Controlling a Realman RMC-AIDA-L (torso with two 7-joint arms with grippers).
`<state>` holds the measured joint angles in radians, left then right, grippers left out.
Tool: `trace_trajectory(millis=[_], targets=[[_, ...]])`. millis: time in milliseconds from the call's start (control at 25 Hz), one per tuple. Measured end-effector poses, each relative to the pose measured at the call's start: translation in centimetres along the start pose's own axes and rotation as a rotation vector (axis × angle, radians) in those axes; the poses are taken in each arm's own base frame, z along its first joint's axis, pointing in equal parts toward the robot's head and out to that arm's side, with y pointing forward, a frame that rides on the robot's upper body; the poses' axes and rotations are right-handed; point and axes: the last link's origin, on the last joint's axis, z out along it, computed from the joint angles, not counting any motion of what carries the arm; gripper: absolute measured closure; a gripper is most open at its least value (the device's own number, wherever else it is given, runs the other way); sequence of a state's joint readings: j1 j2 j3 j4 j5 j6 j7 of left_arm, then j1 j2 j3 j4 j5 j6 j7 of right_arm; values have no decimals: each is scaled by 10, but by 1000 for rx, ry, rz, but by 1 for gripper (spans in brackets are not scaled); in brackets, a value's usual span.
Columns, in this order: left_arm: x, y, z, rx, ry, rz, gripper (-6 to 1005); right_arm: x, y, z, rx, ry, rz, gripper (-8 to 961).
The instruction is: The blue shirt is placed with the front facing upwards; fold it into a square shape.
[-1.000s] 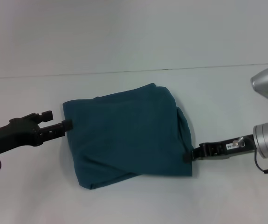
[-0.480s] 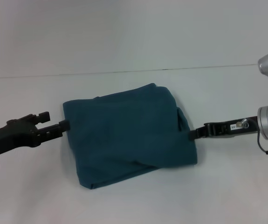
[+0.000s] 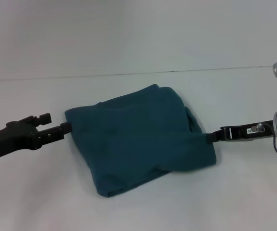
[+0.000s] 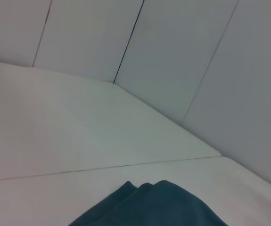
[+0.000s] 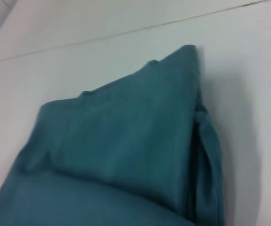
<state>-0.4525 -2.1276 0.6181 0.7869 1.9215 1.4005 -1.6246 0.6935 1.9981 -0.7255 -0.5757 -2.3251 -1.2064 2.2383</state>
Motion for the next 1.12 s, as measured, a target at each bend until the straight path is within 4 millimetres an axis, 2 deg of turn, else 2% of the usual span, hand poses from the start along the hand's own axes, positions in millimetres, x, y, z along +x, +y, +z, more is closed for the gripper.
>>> trace_trajectory(millis=[560,760,1000,1080,1120], targets=[[4,-1,0,4,7,1,122,-7,1,7,48,-14,-38,932],[4,-2,-2,11,13,-1,122,-15,2,3,51,-38,-65,818],[7,-4,-2,16,17,-4,123,-23,3,-3,59,-78,-109,601],[8,-4,-2,19,22,-6,123,-25,2,-4,67,-92,-134,351],[9,-5,-2,22,28,-7,123,-27,1,-4,69,-104,-151,332]])
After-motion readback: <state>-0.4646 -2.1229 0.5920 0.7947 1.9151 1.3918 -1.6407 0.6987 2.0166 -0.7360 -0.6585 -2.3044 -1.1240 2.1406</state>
